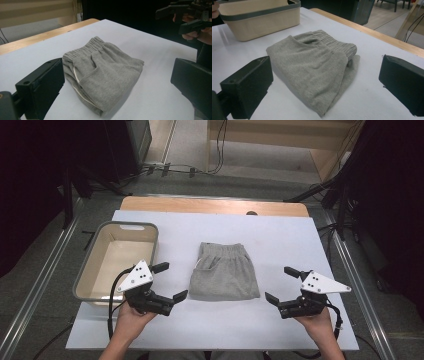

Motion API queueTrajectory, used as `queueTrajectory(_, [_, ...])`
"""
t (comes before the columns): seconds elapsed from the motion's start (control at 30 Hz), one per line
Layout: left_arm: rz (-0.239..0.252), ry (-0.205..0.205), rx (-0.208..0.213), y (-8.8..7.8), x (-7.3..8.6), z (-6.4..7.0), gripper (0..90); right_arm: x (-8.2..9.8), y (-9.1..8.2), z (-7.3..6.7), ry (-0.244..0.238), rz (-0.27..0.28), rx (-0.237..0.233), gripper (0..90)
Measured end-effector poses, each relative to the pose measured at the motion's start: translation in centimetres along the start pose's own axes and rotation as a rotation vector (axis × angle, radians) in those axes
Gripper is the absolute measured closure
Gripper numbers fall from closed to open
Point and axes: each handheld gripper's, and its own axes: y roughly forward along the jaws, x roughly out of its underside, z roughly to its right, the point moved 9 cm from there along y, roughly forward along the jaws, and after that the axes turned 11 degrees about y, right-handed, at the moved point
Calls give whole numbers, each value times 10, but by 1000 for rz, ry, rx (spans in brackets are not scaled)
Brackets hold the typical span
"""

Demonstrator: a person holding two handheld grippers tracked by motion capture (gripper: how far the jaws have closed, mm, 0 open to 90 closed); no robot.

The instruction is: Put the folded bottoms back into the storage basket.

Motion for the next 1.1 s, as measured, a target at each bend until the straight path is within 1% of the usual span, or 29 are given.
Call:
queueTrajectory(0.03, [0, 0, 0, 0, 0, 0, 0, 0, 0, 0, 0, 0, 0, 0])
queueTrajectory(0.07, [-1, -1, -4, -1, 0, -1, 0, -1, 0, 0, 7, 10, -13, 0])
queueTrajectory(0.3, [-1, -7, 2, 0, 2, 0, 0, 1, 3, -2, 8, -3, -20, 0])
queueTrajectory(0.37, [-3, 0, 1, 0, 1, 0, 0, 1, 4, -3, 8, -1, -24, 0])
queueTrajectory(0.5, [5, 0, -8, -1, 0, 0, 0, 1, 5, -3, 11, -1, -28, 0])
queueTrajectory(0.53, [7, 0, -13, -2, -1, 0, 0, 1, 5, -4, 19, -2, -39, 0])
queueTrajectory(0.67, [12, 5, -14, -3, -2, 0, 0, 2, 7, -4, 13, -6, -34, 0])
queueTrajectory(0.73, [14, 2, -15, -4, -3, -1, 0, 4, 10, -4, 16, -24, -32, 0])
queueTrajectory(0.77, [14, 2, -15, -4, -3, -1, 0, 4, 10, -4, 16, -24, -32, 0])
queueTrajectory(0.8, [13, 1, -15, -4, -2, -1, 0, 5, 13, -4, 11, -33, -32, 33])
queueTrajectory(0.93, [11, 3, -13, -4, -2, 0, 0, 7, 16, -3, 15, -39, -27, 33])
queueTrajectory(0.97, [11, 3, -13, -4, -2, 0, 0, 9, 17, -2, 29, -48, -30, 33])
queueTrajectory(1.1, [12, 3, -11, -3, -3, 1, 0, 12, 20, 1, 38, -62, -25, 33])
